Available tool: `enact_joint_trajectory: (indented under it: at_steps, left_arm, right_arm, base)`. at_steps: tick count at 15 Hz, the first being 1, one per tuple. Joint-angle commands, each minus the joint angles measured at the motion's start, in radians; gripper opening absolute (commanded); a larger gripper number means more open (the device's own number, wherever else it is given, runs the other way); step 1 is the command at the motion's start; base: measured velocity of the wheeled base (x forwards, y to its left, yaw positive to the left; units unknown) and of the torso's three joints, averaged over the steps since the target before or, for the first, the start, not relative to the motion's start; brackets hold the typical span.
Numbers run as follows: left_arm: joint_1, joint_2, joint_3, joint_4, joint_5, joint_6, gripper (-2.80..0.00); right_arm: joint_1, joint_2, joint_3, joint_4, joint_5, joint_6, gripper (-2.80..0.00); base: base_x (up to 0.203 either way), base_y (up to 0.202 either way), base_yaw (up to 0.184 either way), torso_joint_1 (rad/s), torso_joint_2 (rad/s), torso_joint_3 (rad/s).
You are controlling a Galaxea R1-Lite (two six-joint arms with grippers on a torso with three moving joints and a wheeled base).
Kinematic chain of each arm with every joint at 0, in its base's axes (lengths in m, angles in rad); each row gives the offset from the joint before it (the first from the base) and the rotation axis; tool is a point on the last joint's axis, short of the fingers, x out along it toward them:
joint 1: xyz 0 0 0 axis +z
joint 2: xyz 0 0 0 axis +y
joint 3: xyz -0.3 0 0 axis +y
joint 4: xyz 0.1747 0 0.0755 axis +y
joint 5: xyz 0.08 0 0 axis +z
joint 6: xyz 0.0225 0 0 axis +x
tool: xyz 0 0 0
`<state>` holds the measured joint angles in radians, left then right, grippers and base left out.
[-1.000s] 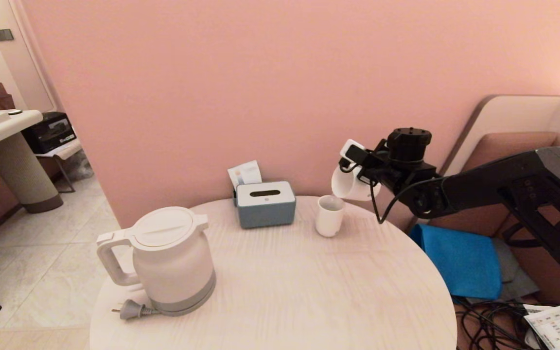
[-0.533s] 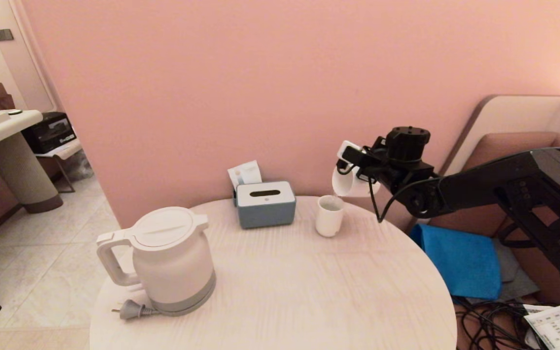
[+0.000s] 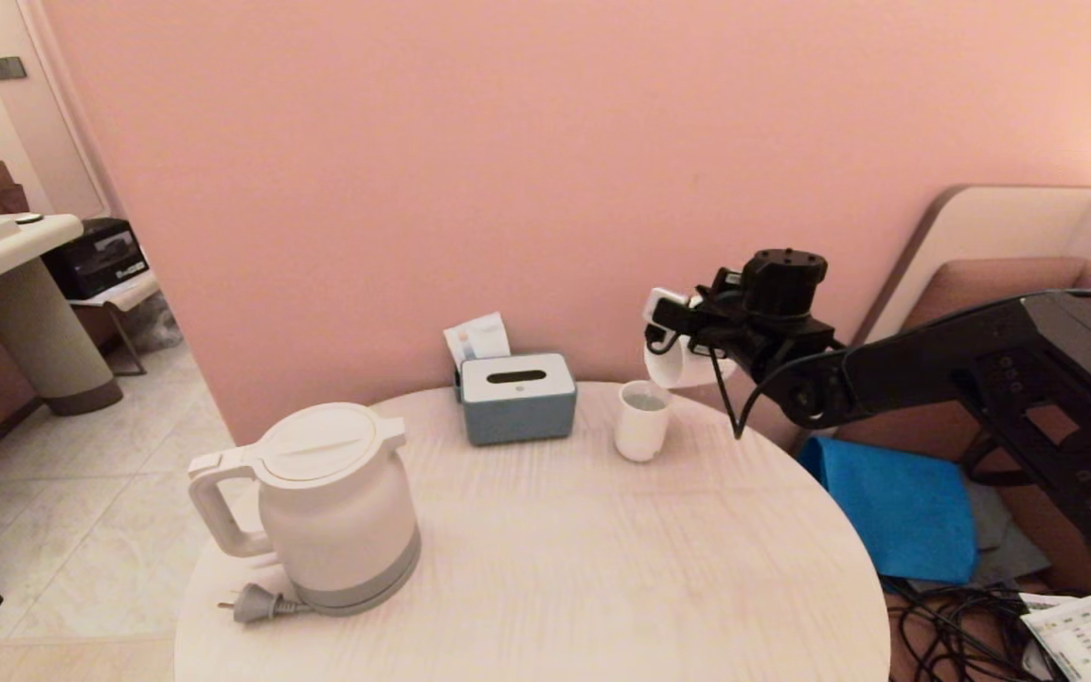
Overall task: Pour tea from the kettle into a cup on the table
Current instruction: Pour water into another cup
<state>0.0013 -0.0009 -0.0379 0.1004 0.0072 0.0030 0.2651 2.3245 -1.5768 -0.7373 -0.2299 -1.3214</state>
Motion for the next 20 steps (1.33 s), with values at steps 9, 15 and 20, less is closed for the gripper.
enact_joint_trajectory:
  at_steps: [9, 15, 20]
  left_arm:
    - [0.0, 0.001, 0.0, 0.001, 0.0, 0.0, -2.8]
    - [0.0, 0.001, 0.0, 0.001, 0.0, 0.0, -2.8]
    - [0.0, 0.001, 0.0, 0.001, 0.0, 0.0, -2.8]
  right_arm:
    - [0.036, 0.008, -0.035, -0.024, -0.003, -0.171, -2.8]
    - [0.052, 0.014, -0.038, -0.045, -0.003, -0.237, -2.8]
    - [0.057, 0.013, -0.038, -0.051, -0.002, -0.239, -2.8]
  base:
    - [0.0, 0.0, 0.0, 0.0, 0.0, 0.0]
    - [0.0, 0.0, 0.0, 0.0, 0.0, 0.0]
    - [0.0, 0.0, 0.0, 0.0, 0.0, 0.0]
